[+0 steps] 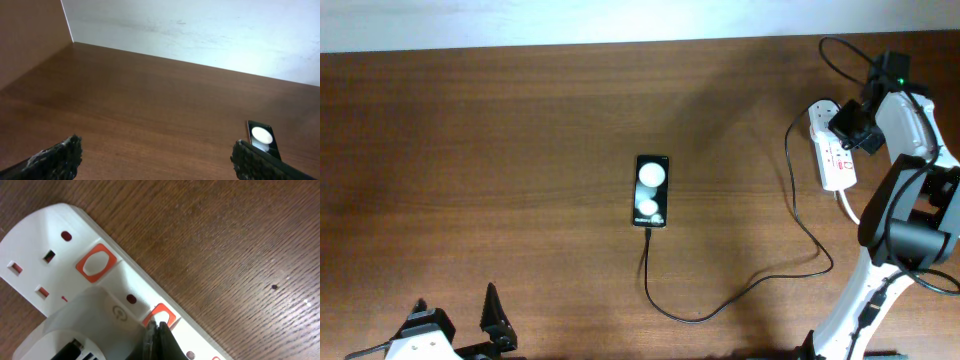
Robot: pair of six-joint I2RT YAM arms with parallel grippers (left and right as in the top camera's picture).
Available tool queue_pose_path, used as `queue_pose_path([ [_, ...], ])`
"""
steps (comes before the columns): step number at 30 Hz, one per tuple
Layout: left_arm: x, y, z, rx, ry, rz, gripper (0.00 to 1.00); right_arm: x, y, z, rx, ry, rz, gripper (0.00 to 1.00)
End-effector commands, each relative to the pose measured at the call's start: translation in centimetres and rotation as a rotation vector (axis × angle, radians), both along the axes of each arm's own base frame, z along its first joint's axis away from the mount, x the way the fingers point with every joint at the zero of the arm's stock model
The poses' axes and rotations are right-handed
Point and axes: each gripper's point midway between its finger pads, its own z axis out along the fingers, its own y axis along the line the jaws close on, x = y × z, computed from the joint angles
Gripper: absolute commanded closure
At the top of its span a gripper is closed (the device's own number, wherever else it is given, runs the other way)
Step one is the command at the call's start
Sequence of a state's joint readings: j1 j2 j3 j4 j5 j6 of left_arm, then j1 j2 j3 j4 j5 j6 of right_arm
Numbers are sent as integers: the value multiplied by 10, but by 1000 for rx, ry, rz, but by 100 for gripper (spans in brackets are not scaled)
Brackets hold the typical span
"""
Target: Plug charger to phone and switch on socket
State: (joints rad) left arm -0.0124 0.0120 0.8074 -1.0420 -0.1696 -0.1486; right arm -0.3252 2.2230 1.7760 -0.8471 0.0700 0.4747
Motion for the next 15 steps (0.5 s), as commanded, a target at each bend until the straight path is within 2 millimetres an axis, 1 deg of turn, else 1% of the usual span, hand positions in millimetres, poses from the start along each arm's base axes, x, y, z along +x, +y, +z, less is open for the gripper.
queue_pose_path([
  [1, 0, 2, 0, 18, -4, 7, 1, 1, 5, -8, 9, 3, 10, 96],
  [2, 0, 2, 0, 18, -4, 7, 1, 2, 8, -8, 24, -2, 14, 96],
  [4, 0, 2, 0, 18, -4, 7, 1, 7, 20, -9, 78, -19, 37, 96],
  [6, 0, 2, 0, 18, -4, 7, 1, 9, 29, -13, 90, -17, 55, 96],
  [8, 0, 2, 0, 18, -4, 7, 1, 8, 34, -23, 85, 10, 64, 96],
  [9, 0, 2, 0, 18, -4, 7, 1, 3, 40, -37, 102, 48, 71, 96],
  [10, 0, 2, 0, 18, -4, 7, 1, 1, 45, -44, 114, 67, 76, 96],
  [12, 0, 2, 0, 18, -4, 7, 1, -1, 55, -54, 147, 89, 91, 96],
  [15, 0, 2, 0, 18, -4, 7, 1, -1, 72, -55, 188, 94, 119, 96],
])
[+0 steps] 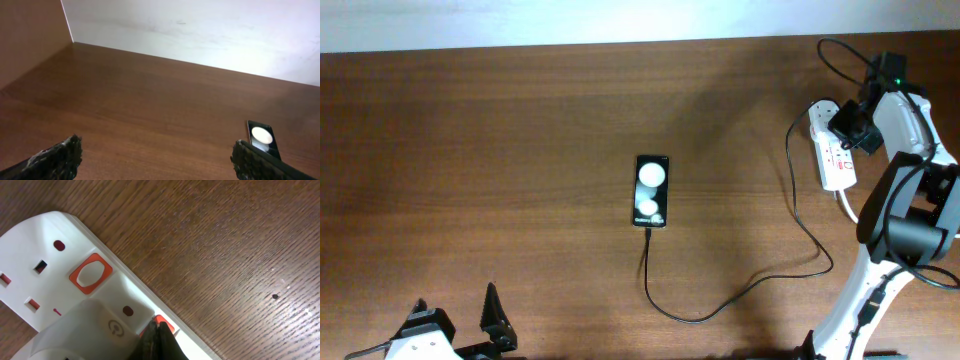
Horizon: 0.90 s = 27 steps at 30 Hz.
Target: Plug charger to phone and switch on socket
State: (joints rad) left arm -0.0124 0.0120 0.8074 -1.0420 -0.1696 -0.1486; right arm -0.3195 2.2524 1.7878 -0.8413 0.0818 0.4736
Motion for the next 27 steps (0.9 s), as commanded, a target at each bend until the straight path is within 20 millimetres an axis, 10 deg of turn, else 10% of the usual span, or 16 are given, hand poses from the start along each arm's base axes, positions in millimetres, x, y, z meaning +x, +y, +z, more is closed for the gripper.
queue_pose_path([
  [1, 0, 2, 0, 18, -4, 7, 1, -3, 77, -45, 204, 83, 123, 96],
  [10, 0, 2, 0, 18, -4, 7, 1, -9, 102, -46, 213, 126, 177, 96],
  [16, 0, 2, 0, 18, -3, 7, 1, -33, 64, -38, 146, 199, 124, 96],
  [21, 0, 2, 0, 18, -2, 7, 1, -54, 13, 9, 129, 151, 0, 96],
  [27, 0, 2, 1, 18, -6, 7, 1, -92, -43, 112, 104, -43, -184, 96],
])
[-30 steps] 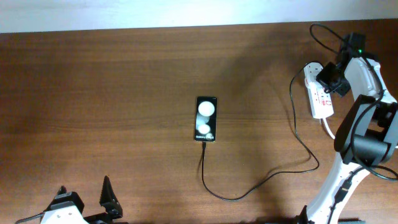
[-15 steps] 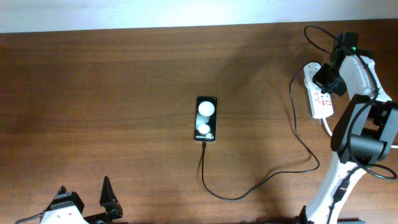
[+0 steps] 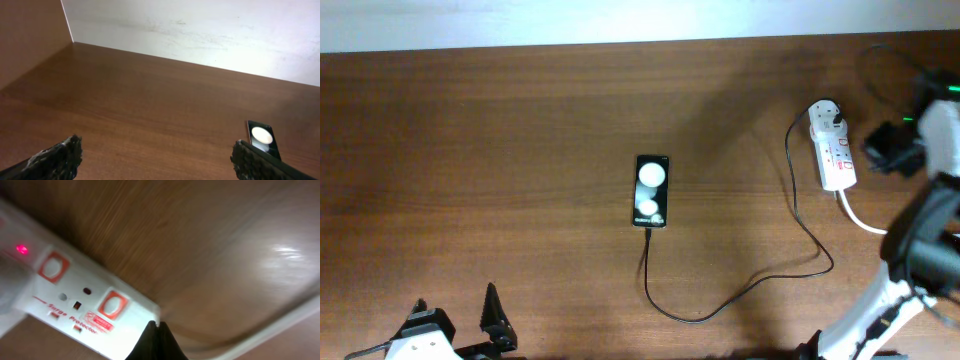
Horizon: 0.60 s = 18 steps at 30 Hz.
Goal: Plug charger to phone and switch on socket
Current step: 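Lift the right gripper off the power strip and pull back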
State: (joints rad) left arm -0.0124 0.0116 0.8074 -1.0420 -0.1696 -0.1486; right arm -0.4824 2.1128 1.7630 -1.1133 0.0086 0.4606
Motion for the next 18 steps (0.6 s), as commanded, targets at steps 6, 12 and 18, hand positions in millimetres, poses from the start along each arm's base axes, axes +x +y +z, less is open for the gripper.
queue_pose_path([
  [6, 17, 2, 7, 16, -68, 8, 1, -25, 27, 180, 23, -454, -13, 96],
  [12, 61, 1, -10, 15, -143, 5, 1, -70, 75, 281, -36, -712, 74, 96],
  [18, 100, -7, -37, 8, -244, -38, 1, -129, 119, 341, -115, -889, 132, 96],
])
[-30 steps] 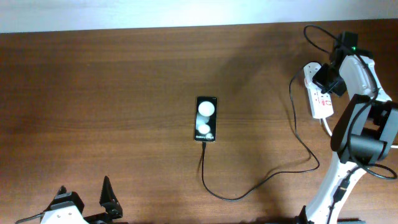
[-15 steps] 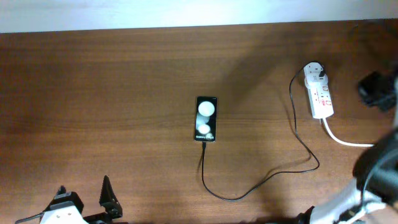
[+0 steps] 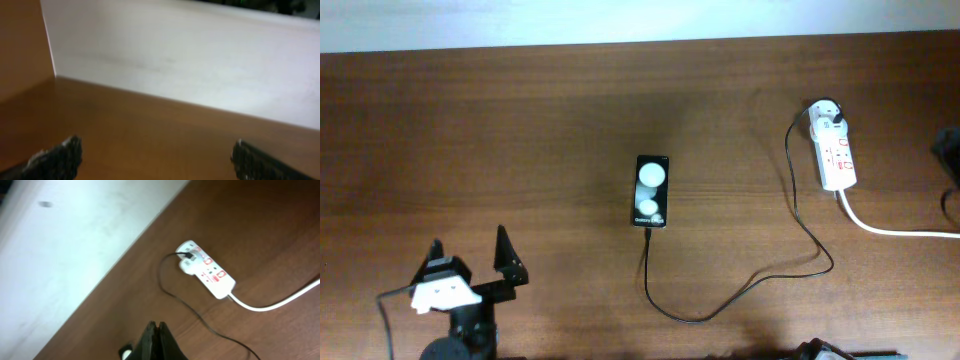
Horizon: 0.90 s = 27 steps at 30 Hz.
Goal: Plug charger to phone and switch on socket
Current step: 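Lift the right gripper off the power strip and pull back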
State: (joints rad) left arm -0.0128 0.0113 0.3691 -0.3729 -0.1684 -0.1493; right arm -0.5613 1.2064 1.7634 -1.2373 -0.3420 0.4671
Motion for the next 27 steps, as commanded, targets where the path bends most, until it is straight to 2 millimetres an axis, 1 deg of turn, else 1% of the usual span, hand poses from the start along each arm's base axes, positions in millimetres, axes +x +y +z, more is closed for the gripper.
queue_pose_path([
  [1, 17, -9, -22, 16, -24, -52, 1, -25, 26, 22, -25, -80, 46, 96],
  [4, 29, -12, -44, 16, -42, -67, 1, -43, 49, 36, -42, -136, 94, 96],
  [5, 33, -12, -57, 16, -39, -67, 1, -48, 59, 37, -42, -138, 121, 96],
  [8, 38, -15, -80, 15, -9, -86, 1, -50, 74, 33, -63, -122, 202, 96],
  [10, 38, -15, -90, 14, 32, -84, 1, -52, 89, 35, -68, -135, 266, 96],
  [12, 38, -15, -98, 13, 66, -85, 1, -55, 103, 38, -70, -149, 322, 96],
  [13, 38, -15, -99, 13, 67, -85, 1, -57, 108, 39, -72, -155, 343, 92],
  [15, 38, -15, -99, 13, 67, -85, 1, -62, 117, 42, -76, -170, 377, 91],
  [18, 38, -15, -99, 13, 67, -85, 1, -79, 130, 54, -184, -229, 470, 88],
  [21, 38, -15, -99, 13, 67, -85, 1, -107, 143, 73, -286, -315, 541, 80],
  [23, 38, -15, -99, 13, 68, -85, 1, -138, 155, 88, -360, -404, 607, 74],
  [24, 38, -15, -99, 13, 68, -85, 1, -148, 158, 91, -373, -427, 619, 71],
  [25, 38, -15, -99, 13, 67, -85, 1, -160, 161, 95, -393, -461, 638, 61],
  [26, 38, -15, -99, 13, 67, -85, 1, -171, 164, 97, -408, -490, 653, 47],
  [27, 38, -15, -99, 13, 67, -85, 1, -181, 166, 99, -418, -516, 663, 41],
])
